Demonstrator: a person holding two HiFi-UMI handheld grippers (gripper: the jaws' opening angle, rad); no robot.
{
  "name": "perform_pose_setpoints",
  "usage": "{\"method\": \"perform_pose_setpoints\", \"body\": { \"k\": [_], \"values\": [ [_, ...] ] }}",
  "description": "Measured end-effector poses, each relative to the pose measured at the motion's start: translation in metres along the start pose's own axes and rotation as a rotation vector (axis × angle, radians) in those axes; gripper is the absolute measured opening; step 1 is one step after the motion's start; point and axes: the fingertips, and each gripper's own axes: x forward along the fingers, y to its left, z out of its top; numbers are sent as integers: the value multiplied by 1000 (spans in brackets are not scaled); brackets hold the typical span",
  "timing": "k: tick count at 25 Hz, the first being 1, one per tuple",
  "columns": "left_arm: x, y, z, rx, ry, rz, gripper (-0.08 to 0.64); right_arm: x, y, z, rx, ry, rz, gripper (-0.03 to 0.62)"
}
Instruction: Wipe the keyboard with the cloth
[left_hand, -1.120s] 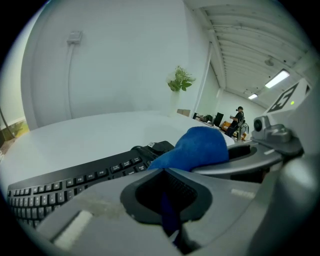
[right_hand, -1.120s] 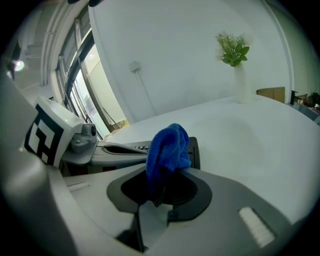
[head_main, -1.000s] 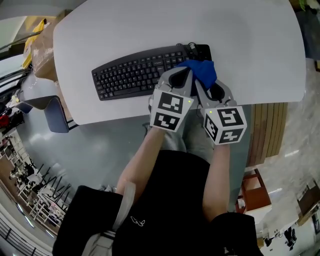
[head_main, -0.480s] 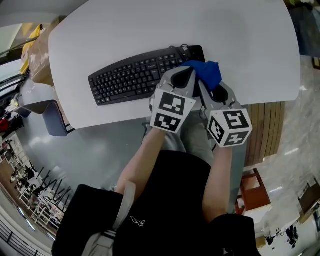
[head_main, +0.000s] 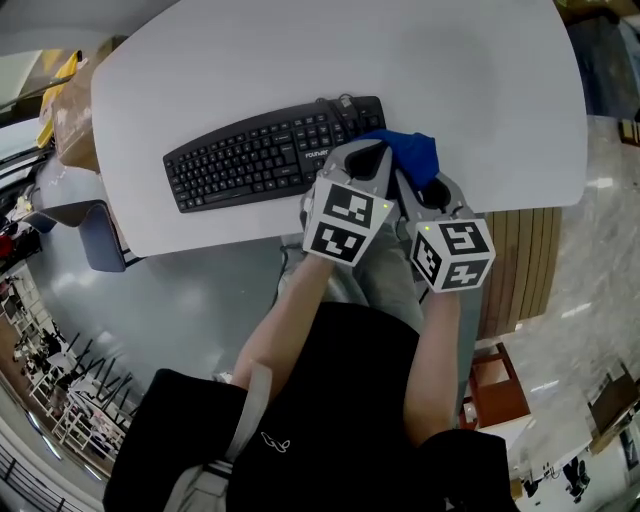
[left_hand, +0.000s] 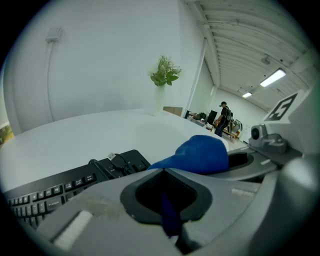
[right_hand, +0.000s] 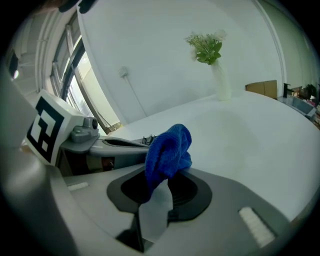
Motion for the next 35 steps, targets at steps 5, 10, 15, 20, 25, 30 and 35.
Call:
{"method": "perform_pose_setpoints", "body": {
  "k": [5, 10, 15, 20, 25, 30, 35],
  "values": [
    [3, -17, 15, -38, -35, -27, -4, -16, -16, 22, -155, -10, -80, 91],
    [-16, -13, 52, -47, -152, 20, -4, -36, -21, 78, -245, -123, -104, 89],
    [-61, 21, 103, -43, -299, 136, -5, -41, 3, 136, -302, -237, -59, 89],
    [-120, 54, 136, -46, -428, 248, -4, -40, 52, 186, -373, -337, 23, 89],
    [-177, 89, 165, -43, -560, 353, -4, -34, 101, 226, -448, -421, 93, 89],
    [-228, 117, 185, -32, -665, 430, -5, -30, 148, 254, -491, -481, 155, 89],
    [-298, 144, 194, -17, -762, 491, -4, -33, 219, 271, -554, -538, 202, 87]
  ]
}}
